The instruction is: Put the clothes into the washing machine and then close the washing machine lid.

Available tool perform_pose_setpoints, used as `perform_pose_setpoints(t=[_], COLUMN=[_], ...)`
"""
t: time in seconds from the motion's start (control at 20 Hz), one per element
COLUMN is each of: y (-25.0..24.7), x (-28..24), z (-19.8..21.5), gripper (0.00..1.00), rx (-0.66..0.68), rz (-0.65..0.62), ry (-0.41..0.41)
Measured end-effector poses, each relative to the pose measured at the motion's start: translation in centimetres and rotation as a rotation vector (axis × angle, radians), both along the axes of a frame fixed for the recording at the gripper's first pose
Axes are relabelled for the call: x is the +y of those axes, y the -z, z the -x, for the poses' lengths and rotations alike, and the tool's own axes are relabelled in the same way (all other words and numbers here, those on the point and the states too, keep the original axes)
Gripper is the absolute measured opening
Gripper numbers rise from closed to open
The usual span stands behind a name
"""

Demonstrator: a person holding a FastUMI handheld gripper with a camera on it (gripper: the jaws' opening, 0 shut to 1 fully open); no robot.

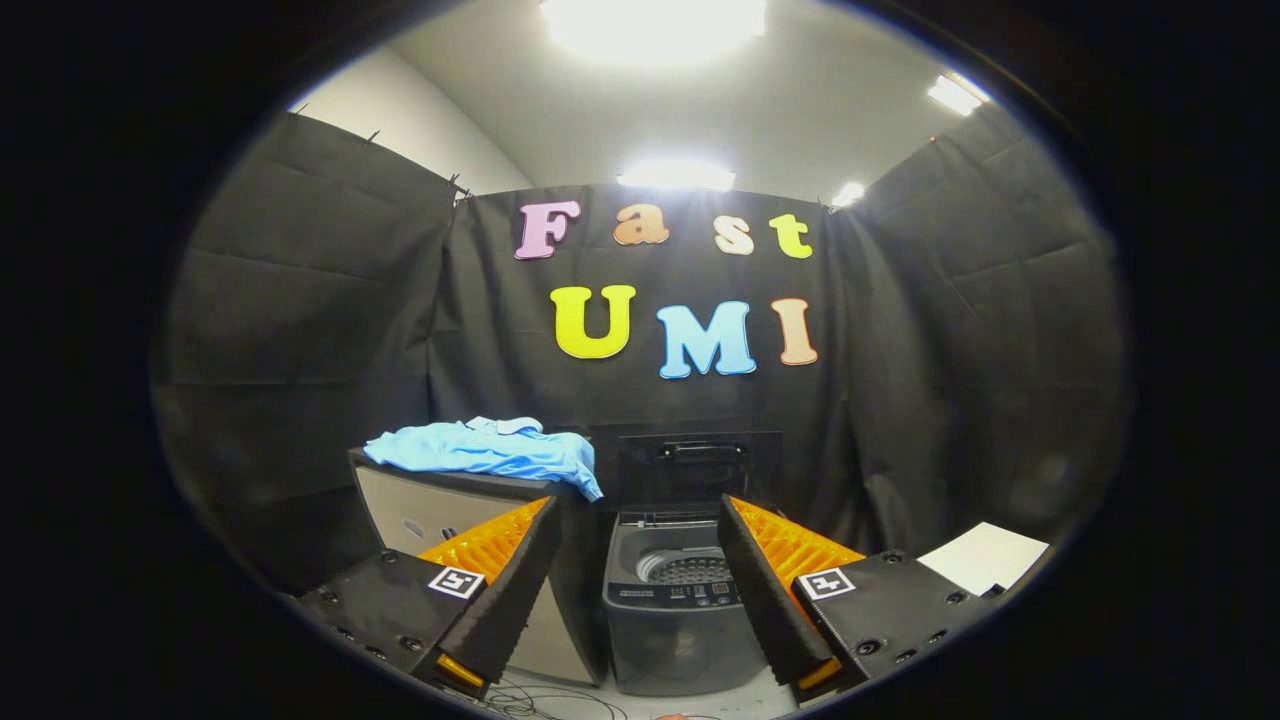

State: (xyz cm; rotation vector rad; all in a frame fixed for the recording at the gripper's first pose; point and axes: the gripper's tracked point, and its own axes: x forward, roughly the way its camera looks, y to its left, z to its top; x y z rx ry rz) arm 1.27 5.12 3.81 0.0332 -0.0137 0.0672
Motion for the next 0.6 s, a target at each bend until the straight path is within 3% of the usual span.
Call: perform_pose_setpoints(t=[0.6], y=[-2.9], x=[6.6], z=[-7.6], gripper=[0.98], rx=[0.009], rz=[0.004], ry=[-0.152])
